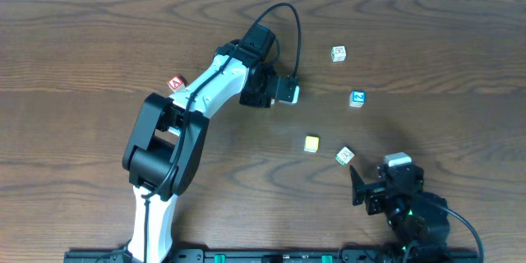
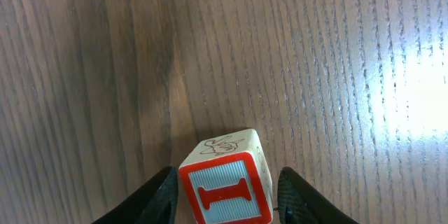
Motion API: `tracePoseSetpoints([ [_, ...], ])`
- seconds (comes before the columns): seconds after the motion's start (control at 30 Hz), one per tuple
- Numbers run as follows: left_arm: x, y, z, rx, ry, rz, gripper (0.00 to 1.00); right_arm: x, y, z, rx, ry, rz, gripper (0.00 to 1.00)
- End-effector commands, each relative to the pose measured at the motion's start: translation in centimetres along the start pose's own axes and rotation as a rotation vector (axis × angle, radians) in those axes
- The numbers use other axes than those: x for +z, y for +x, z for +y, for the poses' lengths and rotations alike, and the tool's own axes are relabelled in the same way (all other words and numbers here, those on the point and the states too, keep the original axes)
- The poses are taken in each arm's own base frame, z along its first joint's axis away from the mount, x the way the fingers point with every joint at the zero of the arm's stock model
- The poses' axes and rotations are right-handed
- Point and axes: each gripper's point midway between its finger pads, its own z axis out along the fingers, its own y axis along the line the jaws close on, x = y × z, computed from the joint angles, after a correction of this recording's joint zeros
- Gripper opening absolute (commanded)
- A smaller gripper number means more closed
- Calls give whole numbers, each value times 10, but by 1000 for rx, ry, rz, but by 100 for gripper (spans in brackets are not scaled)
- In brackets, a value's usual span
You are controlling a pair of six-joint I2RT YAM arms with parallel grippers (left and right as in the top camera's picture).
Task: Spell out Ai2
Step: 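Lower the 'I' block onto the table and open the left gripper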
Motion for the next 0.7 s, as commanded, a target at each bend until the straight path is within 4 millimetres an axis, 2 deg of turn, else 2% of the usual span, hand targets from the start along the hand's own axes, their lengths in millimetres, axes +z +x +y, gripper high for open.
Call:
tracePoseSetpoints([
  [0.0, 3, 0, 4, 1, -2, -1, 48, 2, 5, 0, 7, -1, 9, 99],
  [0.23, 3, 1, 5, 1, -4, 4, 49, 2, 5, 0, 7, -1, 9, 99],
  [0.33, 1, 5, 8, -2, -16, 28, 54, 2, 5, 0, 7, -1, 9, 99],
  [0.47, -9, 2, 15, -19, -46, 39, 67, 2, 5, 0, 7, -1, 9, 99],
  [0.5, -12, 0, 15, -16, -52, 37, 75, 2, 5, 0, 7, -1, 9, 99],
  [0.57, -21, -2, 17, -14, -64, 34, 98, 2, 5, 0, 7, -1, 9, 99],
  [0.67, -38, -4, 20, -44, -90, 44, 95, 2, 5, 0, 7, -1, 9, 99],
])
